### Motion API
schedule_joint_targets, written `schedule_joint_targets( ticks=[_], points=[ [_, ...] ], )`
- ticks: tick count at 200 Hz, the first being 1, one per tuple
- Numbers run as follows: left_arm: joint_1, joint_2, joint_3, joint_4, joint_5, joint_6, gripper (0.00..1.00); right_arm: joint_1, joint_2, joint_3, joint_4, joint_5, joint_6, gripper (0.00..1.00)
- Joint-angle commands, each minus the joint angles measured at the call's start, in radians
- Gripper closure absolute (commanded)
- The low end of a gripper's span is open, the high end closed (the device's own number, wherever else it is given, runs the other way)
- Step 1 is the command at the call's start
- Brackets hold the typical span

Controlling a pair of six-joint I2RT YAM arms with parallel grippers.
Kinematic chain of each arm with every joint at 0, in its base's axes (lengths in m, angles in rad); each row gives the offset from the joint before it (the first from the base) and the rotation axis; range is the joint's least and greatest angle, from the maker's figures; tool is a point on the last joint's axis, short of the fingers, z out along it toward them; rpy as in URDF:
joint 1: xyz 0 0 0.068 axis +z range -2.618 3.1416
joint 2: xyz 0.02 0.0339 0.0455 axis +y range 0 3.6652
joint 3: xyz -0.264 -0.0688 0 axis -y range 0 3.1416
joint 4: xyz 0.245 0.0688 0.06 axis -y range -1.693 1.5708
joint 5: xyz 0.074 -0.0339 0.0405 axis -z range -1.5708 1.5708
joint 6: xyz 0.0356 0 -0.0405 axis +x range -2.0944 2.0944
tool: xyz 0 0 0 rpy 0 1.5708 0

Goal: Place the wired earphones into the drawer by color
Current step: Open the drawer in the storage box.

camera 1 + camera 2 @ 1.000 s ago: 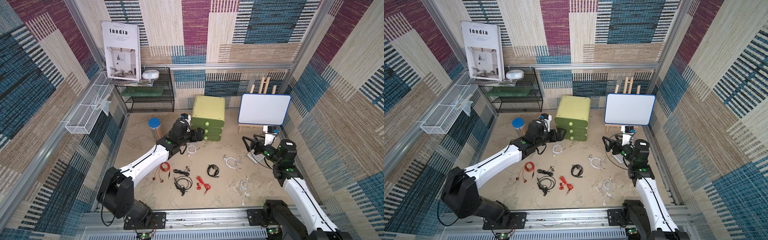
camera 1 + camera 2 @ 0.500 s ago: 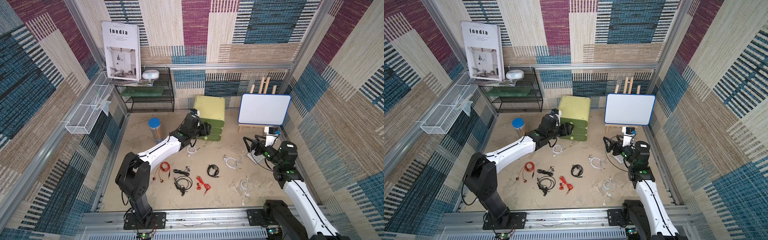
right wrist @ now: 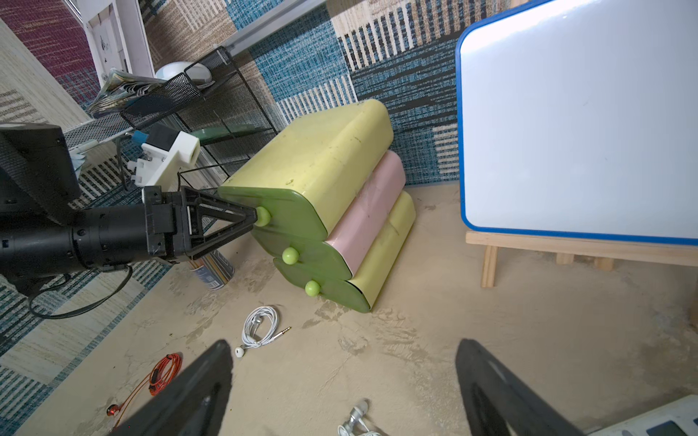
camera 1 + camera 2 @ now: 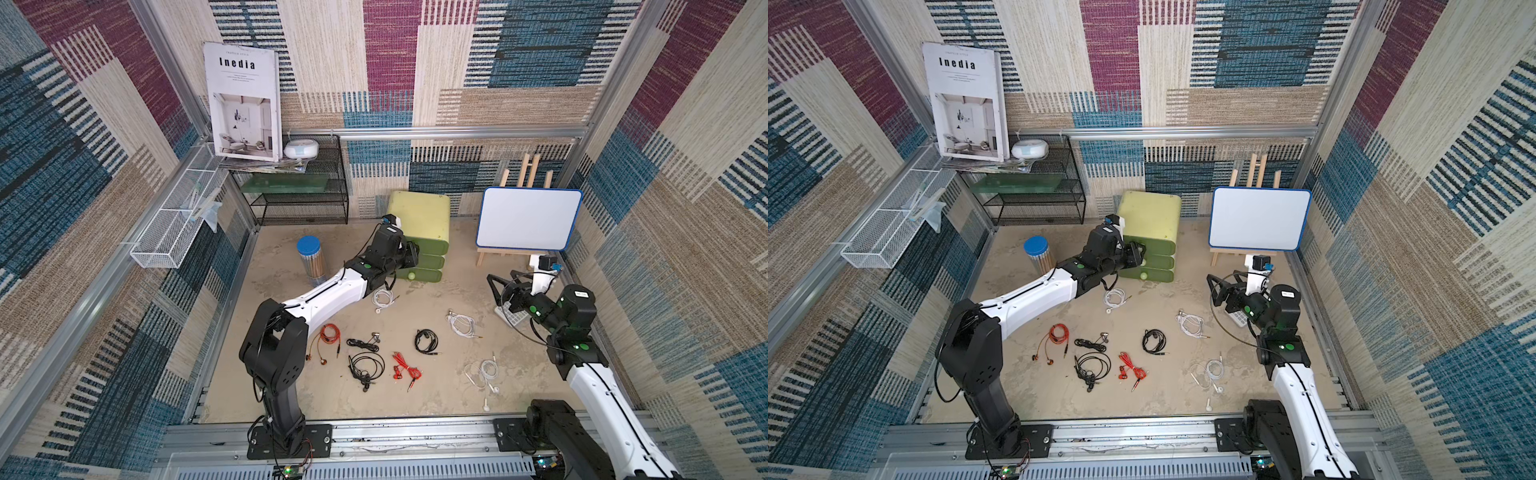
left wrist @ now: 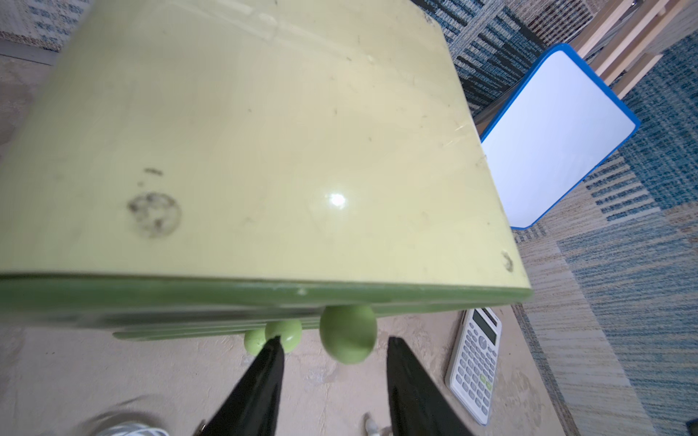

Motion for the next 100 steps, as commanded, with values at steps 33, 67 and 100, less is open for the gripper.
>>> schedule_joint_targets(
  ticks=[33,67,100],
  points=[
    [-0.001,0.032,0.049,0.013,-0.013,0.003,0.63,0.0,-0.005,-0.006,0.007,0.008,-0.002,0.04],
    [-0.001,0.049,0.073,0.006,-0.016,0.012,0.64,0.0,-0.003,-0.006,0.008,0.006,0.002,0.04],
    [-0.001,0.065,0.097,-0.01,-0.016,0.02,0.69,0.0,0.0,-0.007,0.012,0.003,0.003,0.04]
  ],
)
